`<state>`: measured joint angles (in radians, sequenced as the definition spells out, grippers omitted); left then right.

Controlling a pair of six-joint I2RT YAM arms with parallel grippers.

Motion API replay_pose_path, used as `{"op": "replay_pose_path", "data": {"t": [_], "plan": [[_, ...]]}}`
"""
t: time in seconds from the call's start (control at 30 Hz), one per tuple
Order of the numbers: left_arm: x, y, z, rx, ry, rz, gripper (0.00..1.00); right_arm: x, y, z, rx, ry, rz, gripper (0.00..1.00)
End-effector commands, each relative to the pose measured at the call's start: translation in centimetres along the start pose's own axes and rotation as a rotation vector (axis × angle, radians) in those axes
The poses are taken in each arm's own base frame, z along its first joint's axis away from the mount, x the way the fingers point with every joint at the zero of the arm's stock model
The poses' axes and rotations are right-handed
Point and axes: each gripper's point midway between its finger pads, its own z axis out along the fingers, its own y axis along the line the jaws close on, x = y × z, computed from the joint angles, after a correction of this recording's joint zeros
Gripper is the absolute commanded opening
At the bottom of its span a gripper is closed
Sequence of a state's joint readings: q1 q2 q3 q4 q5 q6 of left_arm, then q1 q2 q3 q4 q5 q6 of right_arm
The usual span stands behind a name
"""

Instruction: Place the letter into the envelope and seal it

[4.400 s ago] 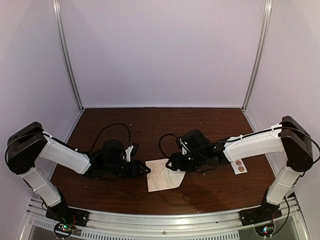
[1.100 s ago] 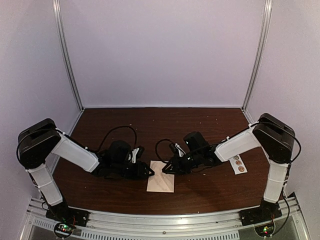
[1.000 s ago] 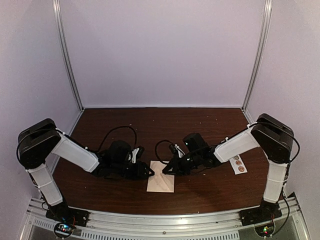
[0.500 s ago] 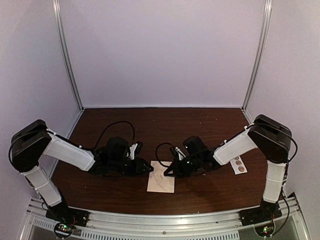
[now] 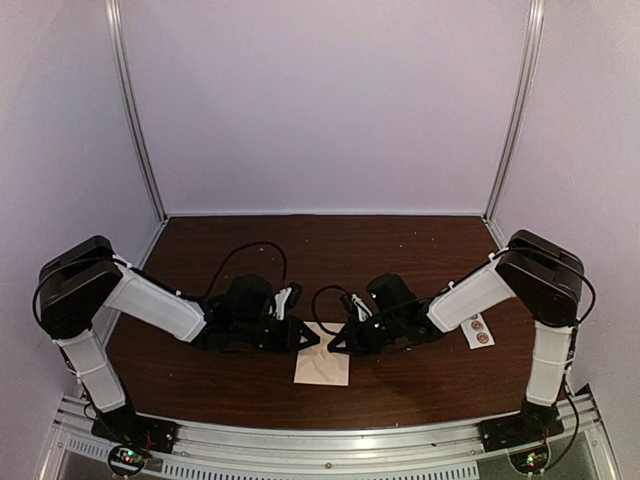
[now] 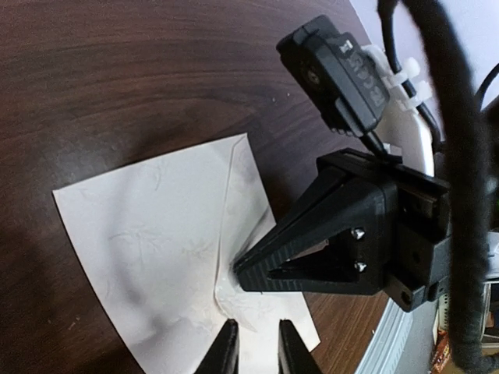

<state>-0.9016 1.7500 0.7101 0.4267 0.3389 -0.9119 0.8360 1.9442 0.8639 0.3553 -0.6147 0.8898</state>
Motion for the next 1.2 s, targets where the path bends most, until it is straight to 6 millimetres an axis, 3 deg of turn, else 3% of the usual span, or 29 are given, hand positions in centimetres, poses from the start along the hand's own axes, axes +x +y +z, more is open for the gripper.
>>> {"op": "replay_pose_path", "data": {"t": [0.0,0.53,0.9,1.17], "plan": [[-0.5,-1.9,1.2,0.078,-0.011,0.022,0.17,0.4,-2.3,-0.1,0.089,-0.018,0.033,0.00],[0.6,-1.7,3.2,0.095,0.017,0.014,0.16,0.5,-2.4,-0.1,0.091,-0.017,0.030,0.00],[2.3,1.6,3.8,-0.014,0.047,0.006,0.15,0.5,-1.7,-0.6,0.076,-0.019,0.023,0.00],[2.9,2.3,3.9,-0.028,0.057,-0.001,0.15,1.6,0.0,-1.6,0.033,-0.001,-0.016,0.00]]}}
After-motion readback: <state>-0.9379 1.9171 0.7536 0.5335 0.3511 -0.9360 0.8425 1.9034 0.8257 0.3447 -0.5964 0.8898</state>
